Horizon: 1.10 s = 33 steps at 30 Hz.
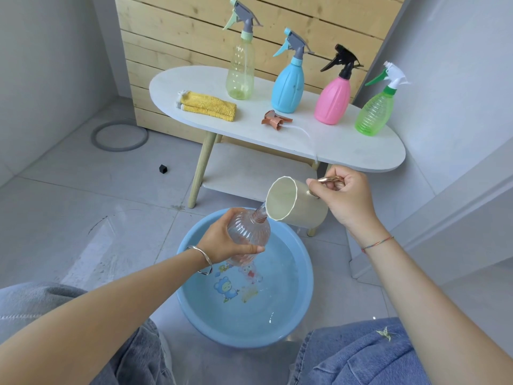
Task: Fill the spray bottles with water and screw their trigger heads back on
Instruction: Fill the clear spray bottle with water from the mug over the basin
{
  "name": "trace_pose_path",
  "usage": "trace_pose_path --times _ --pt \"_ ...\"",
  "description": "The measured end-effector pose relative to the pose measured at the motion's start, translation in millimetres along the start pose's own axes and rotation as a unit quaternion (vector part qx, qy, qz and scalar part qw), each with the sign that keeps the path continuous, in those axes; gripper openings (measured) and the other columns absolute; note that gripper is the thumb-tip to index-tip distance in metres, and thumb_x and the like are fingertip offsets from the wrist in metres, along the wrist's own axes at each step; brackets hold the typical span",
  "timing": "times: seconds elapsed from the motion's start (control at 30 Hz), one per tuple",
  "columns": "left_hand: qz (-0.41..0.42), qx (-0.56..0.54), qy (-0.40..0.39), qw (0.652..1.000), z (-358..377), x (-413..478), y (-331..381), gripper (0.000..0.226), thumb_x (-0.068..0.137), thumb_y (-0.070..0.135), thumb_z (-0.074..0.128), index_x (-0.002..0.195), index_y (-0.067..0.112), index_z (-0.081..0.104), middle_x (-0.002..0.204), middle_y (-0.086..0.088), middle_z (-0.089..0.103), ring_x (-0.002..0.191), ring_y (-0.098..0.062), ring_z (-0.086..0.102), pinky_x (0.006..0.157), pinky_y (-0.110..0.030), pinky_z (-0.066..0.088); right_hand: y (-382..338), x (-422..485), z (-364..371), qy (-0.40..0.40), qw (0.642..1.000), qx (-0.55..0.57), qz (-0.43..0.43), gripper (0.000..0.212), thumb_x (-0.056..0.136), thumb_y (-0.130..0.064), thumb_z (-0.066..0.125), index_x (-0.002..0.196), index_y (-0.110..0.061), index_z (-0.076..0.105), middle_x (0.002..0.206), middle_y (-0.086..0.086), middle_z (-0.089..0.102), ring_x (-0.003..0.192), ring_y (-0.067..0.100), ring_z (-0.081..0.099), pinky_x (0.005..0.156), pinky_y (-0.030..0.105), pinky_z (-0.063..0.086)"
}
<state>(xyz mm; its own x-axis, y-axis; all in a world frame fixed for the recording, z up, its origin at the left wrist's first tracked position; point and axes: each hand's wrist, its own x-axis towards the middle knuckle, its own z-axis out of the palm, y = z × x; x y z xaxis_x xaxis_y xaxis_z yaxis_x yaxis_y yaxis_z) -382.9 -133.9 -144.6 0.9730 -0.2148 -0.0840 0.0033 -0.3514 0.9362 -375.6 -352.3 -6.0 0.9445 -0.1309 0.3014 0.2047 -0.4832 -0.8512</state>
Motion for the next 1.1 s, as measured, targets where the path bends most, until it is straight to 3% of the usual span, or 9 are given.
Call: trace_pose_path --times 0.33,0.93,1.1 --pt "-0.007 0.006 0.000 1.000 0 -2 2 0.078 0.056 0.038 0.091 0.119 0.036 0.046 0.111 0.020 0.056 0.107 -0.008 0.054 0.090 -0.022 0.041 -1 1 2 0.000 0.999 -0.028 -0.027 0.040 0.075 -0.010 0.074 0.054 -0.017 0.041 0.043 -0.016 0.041 0.045 0.002 0.034 0.050 0.012 0.028" --pt "-0.006 0.010 0.000 1.000 2 -1 -2 0.078 0.054 0.043 0.091 0.119 0.038 0.047 0.116 0.018 0.056 0.111 -0.007 0.052 0.093 -0.023 0.040 -6 1 5 -0.017 0.994 -0.071 -0.086 0.040 0.074 -0.010 0.073 0.056 -0.019 0.038 0.050 -0.009 0.038 0.050 0.006 0.032 0.052 0.018 0.028" --pt "-0.009 0.005 -0.005 1.000 3 -1 -1 0.081 0.051 0.047 0.092 0.117 0.040 0.045 0.116 0.020 0.055 0.111 -0.005 0.052 0.090 -0.019 0.038 -10 -1 7 -0.020 0.990 -0.086 -0.108 0.035 0.073 -0.007 0.072 0.058 -0.009 0.040 0.052 -0.006 0.035 0.052 0.007 0.031 0.052 0.021 0.026"
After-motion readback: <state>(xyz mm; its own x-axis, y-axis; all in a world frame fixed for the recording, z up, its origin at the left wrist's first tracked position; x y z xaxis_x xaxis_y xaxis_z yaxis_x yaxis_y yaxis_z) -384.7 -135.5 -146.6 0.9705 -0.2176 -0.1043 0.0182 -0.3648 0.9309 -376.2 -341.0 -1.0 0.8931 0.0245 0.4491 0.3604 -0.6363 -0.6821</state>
